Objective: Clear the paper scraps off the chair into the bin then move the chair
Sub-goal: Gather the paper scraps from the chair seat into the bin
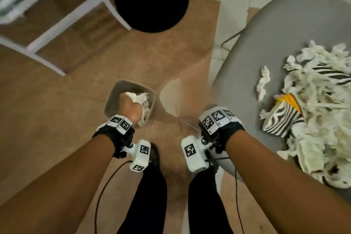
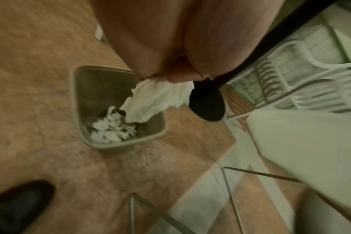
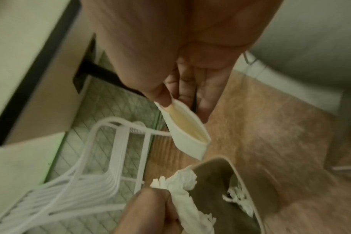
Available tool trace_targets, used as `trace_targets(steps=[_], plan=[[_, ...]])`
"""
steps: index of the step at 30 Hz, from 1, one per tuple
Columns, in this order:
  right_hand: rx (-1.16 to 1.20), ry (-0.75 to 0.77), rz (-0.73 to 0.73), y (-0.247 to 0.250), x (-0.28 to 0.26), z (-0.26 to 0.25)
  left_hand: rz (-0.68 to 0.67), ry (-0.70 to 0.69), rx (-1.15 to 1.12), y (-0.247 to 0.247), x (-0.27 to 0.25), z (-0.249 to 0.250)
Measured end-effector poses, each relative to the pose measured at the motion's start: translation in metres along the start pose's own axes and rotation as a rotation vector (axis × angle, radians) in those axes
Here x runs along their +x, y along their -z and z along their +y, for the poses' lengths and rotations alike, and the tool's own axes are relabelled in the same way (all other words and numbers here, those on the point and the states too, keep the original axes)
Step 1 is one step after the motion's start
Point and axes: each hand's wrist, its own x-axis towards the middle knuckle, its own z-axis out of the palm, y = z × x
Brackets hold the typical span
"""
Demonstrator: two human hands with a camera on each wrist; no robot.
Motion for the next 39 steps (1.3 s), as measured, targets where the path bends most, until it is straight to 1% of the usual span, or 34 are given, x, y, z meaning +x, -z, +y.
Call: trace_targets(steps=[2,4,5,7,9,10,12,15,17,20,22,23,24,25,26,28,30,31,33,35,37,39], plan=[[-0.016,-0.051,-0.057,-0.050,0.015,-0.009,0.054,-0.013,0.067,0.028,0.017,-0.037],[-0.029,-0.122,-0.118,-0.092,0.030,-0.015,0.015,-0.016,0.037,0.048,0.032,-0.067],[-0.048,-0.150,-0.130,-0.111,0.038,-0.017,0.008,0.003,0.012,0.053,0.041,-0.081],[-0.131,-0.155,-0.148,-0.146,0.053,-0.016,-0.006,0.069,-0.077,0.057,0.062,-0.104],[-0.208,-0.148,-0.212,-0.177,0.065,-0.013,-0.016,0.151,-0.155,0.060,0.084,-0.131],[-0.252,-0.146,-0.254,-0.187,0.067,-0.011,-0.028,0.164,-0.128,0.060,0.095,-0.145],[-0.348,-0.130,-0.314,-0.198,0.066,-0.007,-0.045,0.200,-0.021,0.066,0.094,-0.146],[-0.401,-0.116,-0.383,-0.189,0.058,-0.004,-0.105,0.213,0.053,0.070,0.085,-0.142],[-0.360,-0.113,-0.379,-0.170,0.052,-0.006,-0.146,0.204,0.090,0.070,0.076,-0.131],[-0.271,-0.112,-0.336,-0.126,0.039,-0.007,-0.206,0.101,0.174,0.057,0.060,-0.093],[-0.198,-0.111,-0.263,-0.087,0.033,-0.008,-0.226,0.019,0.238,0.041,0.052,-0.057],[-0.116,-0.112,-0.206,-0.063,0.029,-0.004,-0.246,-0.024,0.284,0.028,0.042,-0.032],[-0.042,-0.124,-0.107,-0.006,0.020,0.009,-0.289,-0.100,0.326,-0.011,0.028,0.010],[-0.020,-0.112,-0.094,-0.006,0.020,0.011,-0.282,-0.115,0.372,-0.009,0.026,0.015],[-0.014,-0.104,-0.076,0.017,0.017,0.017,-0.292,-0.172,0.403,-0.023,0.022,0.035],[-0.024,-0.112,-0.079,0.032,0.019,0.030,-0.302,-0.224,0.438,-0.035,0.021,0.046],[0.076,-0.124,0.031,0.083,0.009,0.054,-0.347,-0.322,0.463,-0.077,0.002,0.084],[0.091,-0.132,0.102,0.109,0.002,0.067,-0.372,-0.374,0.457,-0.101,-0.011,0.105],[0.076,-0.153,0.189,0.159,-0.013,0.091,-0.449,-0.469,0.470,-0.147,-0.036,0.139],[0.056,-0.178,0.260,0.200,-0.030,0.111,-0.547,-0.538,0.528,-0.191,-0.061,0.157],[0.010,-0.191,0.311,0.230,-0.043,0.129,-0.630,-0.595,0.651,-0.229,-0.090,0.163],[-0.068,-0.180,0.338,0.250,-0.052,0.144,-0.643,-0.642,0.801,-0.260,-0.116,0.163]])
